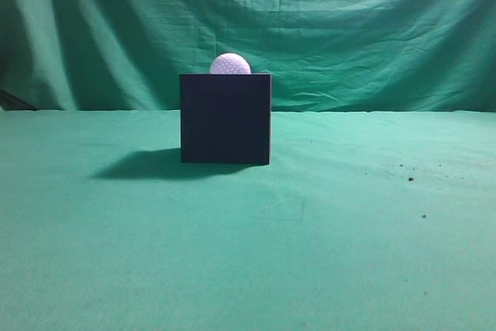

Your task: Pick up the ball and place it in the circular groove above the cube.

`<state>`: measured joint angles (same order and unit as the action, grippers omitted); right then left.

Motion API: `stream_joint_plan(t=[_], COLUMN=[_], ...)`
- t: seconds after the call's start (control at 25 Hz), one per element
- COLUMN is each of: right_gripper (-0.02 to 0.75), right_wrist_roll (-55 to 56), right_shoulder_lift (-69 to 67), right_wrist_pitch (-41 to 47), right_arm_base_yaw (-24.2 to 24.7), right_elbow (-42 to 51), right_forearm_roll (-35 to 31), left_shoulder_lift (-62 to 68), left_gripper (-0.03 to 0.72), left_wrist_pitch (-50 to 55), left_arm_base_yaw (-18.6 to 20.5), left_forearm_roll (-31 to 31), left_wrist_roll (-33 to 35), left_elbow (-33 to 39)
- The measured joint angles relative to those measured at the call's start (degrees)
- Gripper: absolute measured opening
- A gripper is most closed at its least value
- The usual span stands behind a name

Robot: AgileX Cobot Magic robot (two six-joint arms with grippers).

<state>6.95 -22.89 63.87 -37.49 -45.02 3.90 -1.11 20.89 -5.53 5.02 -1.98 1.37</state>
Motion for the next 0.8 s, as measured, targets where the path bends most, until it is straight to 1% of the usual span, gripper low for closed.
stream_joint_plan(t=[0.12, 0.28, 0.44, 0.6, 0.68, 0.8], right_gripper=[0.000, 0.000, 0.000, 0.000, 0.000, 0.000], right_wrist_roll=[-0.61, -0.99, -1.10, 1.35, 3.16, 4.25], right_shoulder_lift=[2.91, 3.59, 3.67, 3.67, 3.67, 4.88], right_wrist_pitch=[-1.09, -3.28, -10.46, -18.40, -21.99, -28.47], right_arm_base_yaw=[0.00, 0.00, 0.00, 0.00, 1.05, 5.65], right_elbow=[0.00, 0.41, 4.15, 10.43, 13.83, 19.55], right_forearm_roll=[0.93, 3.17, 5.59, 7.33, 7.48, 6.90], left_shoulder_lift=[0.00, 0.00, 0.00, 0.00, 0.00, 0.00], left_gripper=[0.000, 0.000, 0.000, 0.000, 0.000, 0.000], left_wrist_pitch=[0.00, 0.00, 0.00, 0.00, 0.00, 0.00], left_arm_base_yaw=[0.00, 0.00, 0.00, 0.00, 0.00, 0.00], left_forearm_roll=[0.00, 0.00, 0.00, 0.00, 0.00, 0.00], left_wrist_roll=[0.00, 0.00, 0.00, 0.00, 0.00, 0.00], left_elbow=[0.00, 0.00, 0.00, 0.00, 0.00, 0.00])
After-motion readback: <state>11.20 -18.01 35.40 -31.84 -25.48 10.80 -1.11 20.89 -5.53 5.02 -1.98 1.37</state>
